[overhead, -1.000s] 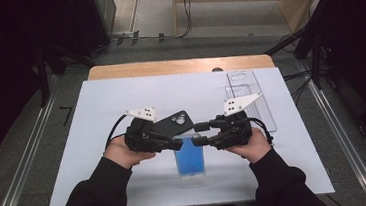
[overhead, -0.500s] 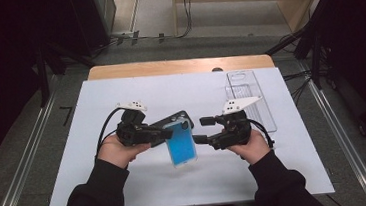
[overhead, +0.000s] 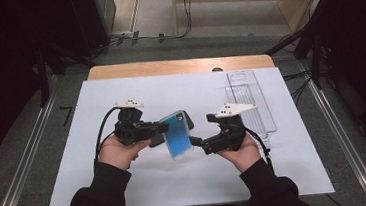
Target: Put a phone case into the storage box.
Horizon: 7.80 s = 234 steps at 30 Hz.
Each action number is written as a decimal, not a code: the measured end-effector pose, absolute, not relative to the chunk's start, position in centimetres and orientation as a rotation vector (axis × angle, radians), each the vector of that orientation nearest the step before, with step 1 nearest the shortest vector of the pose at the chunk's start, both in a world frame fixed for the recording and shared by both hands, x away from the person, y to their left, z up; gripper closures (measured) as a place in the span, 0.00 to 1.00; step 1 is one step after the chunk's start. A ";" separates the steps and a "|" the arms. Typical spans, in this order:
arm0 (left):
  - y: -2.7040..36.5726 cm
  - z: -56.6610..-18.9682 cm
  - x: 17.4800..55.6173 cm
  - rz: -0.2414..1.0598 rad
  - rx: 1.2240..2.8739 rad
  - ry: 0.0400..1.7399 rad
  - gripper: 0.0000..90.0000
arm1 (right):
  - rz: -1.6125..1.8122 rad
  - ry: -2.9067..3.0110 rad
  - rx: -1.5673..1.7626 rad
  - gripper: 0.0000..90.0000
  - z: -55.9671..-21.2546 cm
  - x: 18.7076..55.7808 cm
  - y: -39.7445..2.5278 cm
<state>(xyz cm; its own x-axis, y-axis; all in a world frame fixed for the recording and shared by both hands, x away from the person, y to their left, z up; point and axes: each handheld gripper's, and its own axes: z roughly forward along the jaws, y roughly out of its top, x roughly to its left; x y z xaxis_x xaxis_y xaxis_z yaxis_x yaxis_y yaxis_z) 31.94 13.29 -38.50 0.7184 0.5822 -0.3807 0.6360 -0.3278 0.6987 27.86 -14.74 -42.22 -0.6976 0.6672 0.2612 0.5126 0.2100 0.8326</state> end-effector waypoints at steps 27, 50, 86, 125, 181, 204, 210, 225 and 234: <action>11.6 -38.8 31.0 -0.064 1.996 1.020 0.90 | 1.397 2.202 1.292 0.00 -43.4 26.3 -10.7; 9.6 -38.7 29.6 -0.086 2.029 0.980 0.90 | 1.389 2.199 1.275 0.17 -43.9 26.4 -9.9; 12.5 -39.3 30.0 -0.171 2.120 0.706 0.34 | 1.461 2.338 1.179 0.19 -42.9 28.7 -14.3; 17.4 -44.7 27.3 -0.112 2.153 0.708 0.35 | 1.549 2.438 1.045 0.19 -40.0 30.0 -17.3; 19.0 -45.1 27.1 -0.079 2.125 0.778 0.34 | 1.344 1.895 1.459 0.18 -37.9 34.9 -28.2; 18.7 -45.6 27.5 -0.102 2.125 0.761 0.35 | 1.178 1.776 1.584 0.18 -40.9 42.3 -28.5; 18.8 -45.7 27.6 -0.105 2.139 0.763 0.35 | 1.161 1.749 1.591 0.18 -42.1 44.1 -28.8; 18.9 -46.0 28.0 -0.107 2.137 0.773 0.35 | 1.118 1.699 1.694 0.18 -44.8 47.0 -28.2; 18.8 -46.0 27.9 -0.106 2.141 0.770 0.35 | 1.085 1.726 1.697 0.18 -45.9 47.7 -27.8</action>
<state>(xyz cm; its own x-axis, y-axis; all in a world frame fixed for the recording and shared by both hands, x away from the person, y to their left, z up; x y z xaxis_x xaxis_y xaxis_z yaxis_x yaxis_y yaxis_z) 27.94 18.80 -45.96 0.8077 0.4892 -0.3291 0.5597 -0.4607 0.6889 47.74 -27.84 -45.89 -0.1121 0.9759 0.1873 0.5914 -0.0860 0.8018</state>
